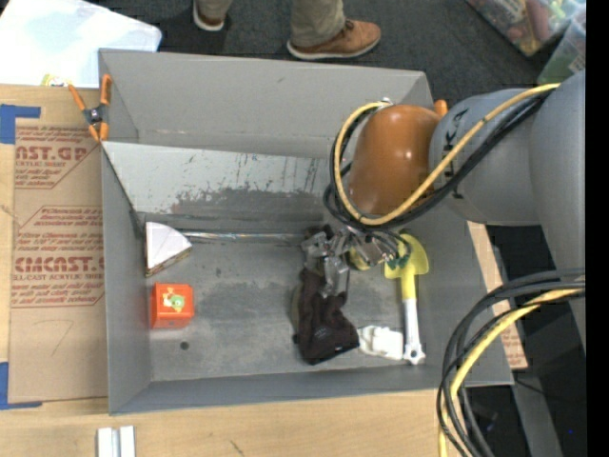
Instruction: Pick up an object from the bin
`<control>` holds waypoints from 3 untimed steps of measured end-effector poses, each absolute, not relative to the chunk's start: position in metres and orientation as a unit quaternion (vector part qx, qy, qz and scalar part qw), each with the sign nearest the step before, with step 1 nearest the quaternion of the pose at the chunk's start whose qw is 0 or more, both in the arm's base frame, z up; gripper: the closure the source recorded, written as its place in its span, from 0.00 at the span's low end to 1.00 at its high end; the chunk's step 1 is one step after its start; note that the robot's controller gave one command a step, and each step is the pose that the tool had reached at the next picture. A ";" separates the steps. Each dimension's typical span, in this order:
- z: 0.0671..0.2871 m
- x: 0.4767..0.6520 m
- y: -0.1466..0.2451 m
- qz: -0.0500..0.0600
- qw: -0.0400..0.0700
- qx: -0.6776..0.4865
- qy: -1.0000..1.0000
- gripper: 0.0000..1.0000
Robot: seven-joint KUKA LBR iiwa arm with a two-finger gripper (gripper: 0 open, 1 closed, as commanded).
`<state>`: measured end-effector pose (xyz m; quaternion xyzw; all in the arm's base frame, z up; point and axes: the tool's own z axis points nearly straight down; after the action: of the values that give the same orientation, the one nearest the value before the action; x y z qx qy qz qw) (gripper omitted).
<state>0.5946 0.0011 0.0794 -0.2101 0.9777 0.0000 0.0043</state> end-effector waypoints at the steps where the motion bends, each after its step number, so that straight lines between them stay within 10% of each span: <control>1: 0.079 0.595 0.001 0.000 0.004 -0.210 0.978 1.00; 3: 0.079 0.595 0.001 0.000 0.004 -0.210 0.978 1.00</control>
Offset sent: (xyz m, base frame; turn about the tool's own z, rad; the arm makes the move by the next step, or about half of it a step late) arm 0.0000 0.0000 0.0000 0.0000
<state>0.5946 0.0012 0.0794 -0.2101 0.9777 0.0001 0.0043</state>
